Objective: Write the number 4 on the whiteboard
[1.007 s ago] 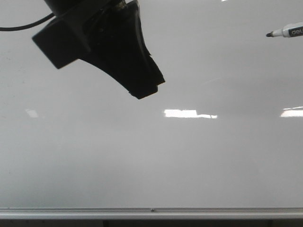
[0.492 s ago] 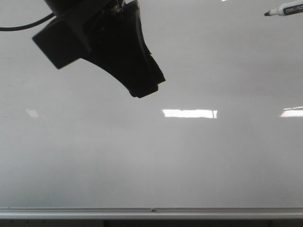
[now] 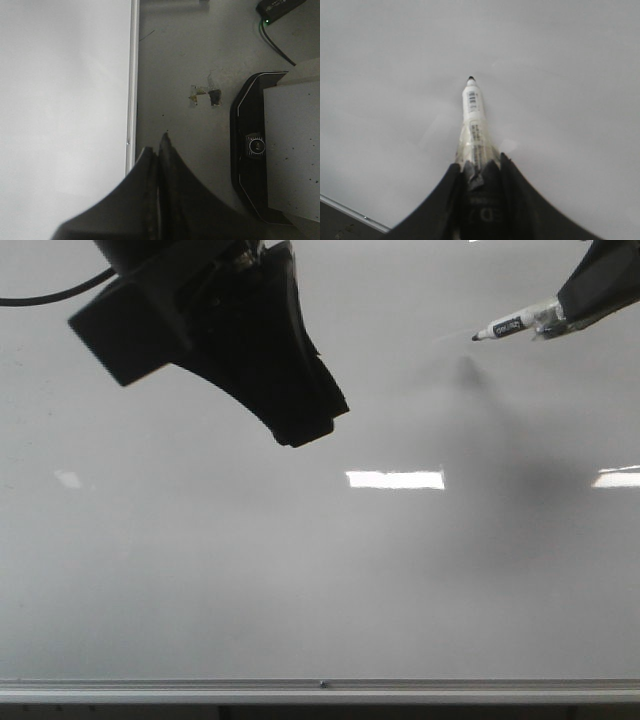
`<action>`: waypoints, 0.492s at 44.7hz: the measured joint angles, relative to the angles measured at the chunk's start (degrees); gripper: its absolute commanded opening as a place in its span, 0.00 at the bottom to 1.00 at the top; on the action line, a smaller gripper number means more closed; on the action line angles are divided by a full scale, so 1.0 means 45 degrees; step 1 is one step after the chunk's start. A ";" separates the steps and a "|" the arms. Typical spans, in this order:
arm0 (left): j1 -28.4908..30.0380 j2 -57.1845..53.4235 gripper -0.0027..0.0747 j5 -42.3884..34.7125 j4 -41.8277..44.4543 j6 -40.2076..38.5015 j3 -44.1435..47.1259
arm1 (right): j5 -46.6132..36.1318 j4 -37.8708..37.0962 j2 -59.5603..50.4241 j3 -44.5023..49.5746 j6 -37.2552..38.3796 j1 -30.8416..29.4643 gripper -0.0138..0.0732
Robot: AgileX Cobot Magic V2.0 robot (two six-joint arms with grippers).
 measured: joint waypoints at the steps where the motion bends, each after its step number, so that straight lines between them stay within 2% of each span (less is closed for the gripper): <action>1: 0.0000 0.0000 0.01 0.0000 0.0000 0.0000 0.0000 | -0.0067 0.0021 0.0076 -0.0026 0.0000 0.0000 0.08; 13: 0.0000 0.0000 0.01 0.0000 0.0000 0.0000 0.0000 | -0.0015 0.0050 0.0643 -0.0078 0.0000 0.0086 0.08; 22: 0.0000 0.0000 0.01 0.0000 0.0000 0.0000 0.0000 | 0.0490 0.0056 0.1411 -0.0107 -0.0044 0.0855 0.08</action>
